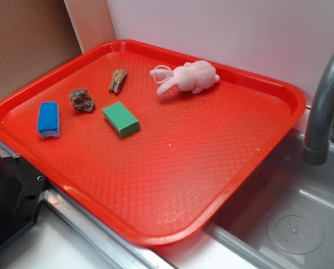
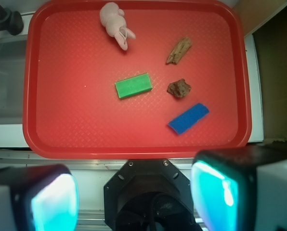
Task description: Grab the blue sponge.
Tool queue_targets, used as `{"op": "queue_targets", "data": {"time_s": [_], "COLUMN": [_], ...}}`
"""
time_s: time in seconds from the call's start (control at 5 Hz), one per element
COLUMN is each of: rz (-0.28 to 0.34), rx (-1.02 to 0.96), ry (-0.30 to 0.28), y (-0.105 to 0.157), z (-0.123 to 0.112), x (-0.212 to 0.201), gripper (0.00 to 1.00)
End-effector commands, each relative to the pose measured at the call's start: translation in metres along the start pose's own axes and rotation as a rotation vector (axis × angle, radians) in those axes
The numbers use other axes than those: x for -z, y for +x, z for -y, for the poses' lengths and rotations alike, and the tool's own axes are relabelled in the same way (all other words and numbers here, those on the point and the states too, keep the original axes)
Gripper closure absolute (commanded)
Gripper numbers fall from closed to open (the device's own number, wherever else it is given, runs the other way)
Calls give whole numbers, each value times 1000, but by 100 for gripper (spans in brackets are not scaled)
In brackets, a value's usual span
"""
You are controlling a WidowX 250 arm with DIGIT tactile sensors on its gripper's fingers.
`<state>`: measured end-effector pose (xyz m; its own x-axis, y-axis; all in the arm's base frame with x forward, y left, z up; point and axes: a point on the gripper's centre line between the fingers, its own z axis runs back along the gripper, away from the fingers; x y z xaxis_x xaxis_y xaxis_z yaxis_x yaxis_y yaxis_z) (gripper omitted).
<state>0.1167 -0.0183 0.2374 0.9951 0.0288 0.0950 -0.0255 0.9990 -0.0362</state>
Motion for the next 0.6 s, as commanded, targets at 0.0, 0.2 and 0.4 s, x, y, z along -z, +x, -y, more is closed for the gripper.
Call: {"op": "queue_targets", "data": {"time_s": [0.0,0.2,0.4], "rz": [0,-82,-74], "rx": [0,-244,-494], "ry": [0,80,73], "y": [0,19,36], "z": [0,-48,-67], "x": [0,50,102], "gripper": [0,0,0]}}
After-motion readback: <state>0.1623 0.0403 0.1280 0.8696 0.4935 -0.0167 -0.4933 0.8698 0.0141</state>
